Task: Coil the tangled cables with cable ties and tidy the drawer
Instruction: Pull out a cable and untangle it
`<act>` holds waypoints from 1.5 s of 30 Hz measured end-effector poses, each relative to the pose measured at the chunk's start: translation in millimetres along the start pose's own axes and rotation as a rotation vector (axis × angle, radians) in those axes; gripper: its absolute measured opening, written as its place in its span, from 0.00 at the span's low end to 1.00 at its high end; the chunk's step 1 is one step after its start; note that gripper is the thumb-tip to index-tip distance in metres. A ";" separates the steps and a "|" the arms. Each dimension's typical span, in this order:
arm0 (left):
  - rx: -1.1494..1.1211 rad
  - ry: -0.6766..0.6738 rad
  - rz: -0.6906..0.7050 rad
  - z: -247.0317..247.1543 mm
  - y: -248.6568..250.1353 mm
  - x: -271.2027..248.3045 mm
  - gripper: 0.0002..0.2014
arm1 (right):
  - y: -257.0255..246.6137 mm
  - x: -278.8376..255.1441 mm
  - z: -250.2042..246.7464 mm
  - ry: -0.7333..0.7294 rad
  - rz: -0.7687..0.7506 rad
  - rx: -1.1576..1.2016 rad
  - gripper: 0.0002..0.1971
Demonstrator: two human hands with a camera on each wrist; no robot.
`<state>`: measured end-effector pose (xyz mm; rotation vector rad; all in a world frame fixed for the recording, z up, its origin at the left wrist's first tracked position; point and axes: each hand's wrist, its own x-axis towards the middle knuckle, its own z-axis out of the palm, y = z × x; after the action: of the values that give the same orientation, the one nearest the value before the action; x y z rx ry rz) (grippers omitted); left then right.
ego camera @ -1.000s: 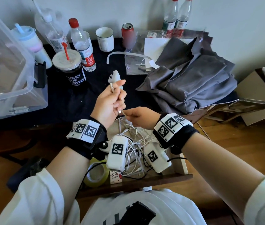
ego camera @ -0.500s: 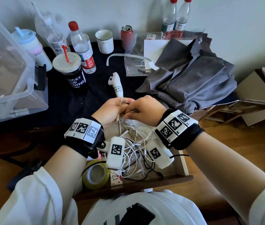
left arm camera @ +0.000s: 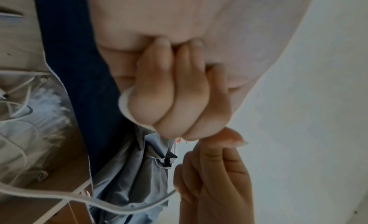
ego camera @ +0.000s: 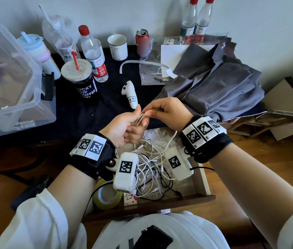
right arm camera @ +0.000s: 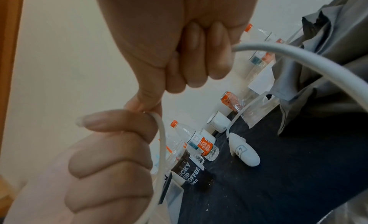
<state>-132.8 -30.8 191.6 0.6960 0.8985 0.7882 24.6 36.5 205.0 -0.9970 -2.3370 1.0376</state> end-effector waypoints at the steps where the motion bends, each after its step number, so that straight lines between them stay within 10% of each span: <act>1: -0.017 -0.001 -0.003 0.5 -0.5 -0.1 0.25 | 0.9 0.1 1.3 0.026 -0.003 -0.031 0.06; 18: 0.002 -0.008 0.144 6.4 -1.1 -3.4 0.22 | 2.3 8.5 1.0 0.257 -0.040 0.012 0.08; 29: -0.411 0.070 0.389 7.0 19.5 -3.0 0.23 | 13.8 -6.5 37.1 -0.075 0.202 0.133 0.13; 39: -0.068 0.355 0.467 7.2 12.5 3.1 0.17 | -16.4 -14.6 36.1 -0.387 0.126 -0.143 0.15; 45: 0.107 0.310 0.337 -3.7 0.1 -0.2 0.22 | -21.8 -10.4 21.2 -0.242 0.005 -0.239 0.10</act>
<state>-136.1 -30.2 190.1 0.8462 1.1247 1.1774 9.2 8.3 207.1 -1.0108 -2.7084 0.9424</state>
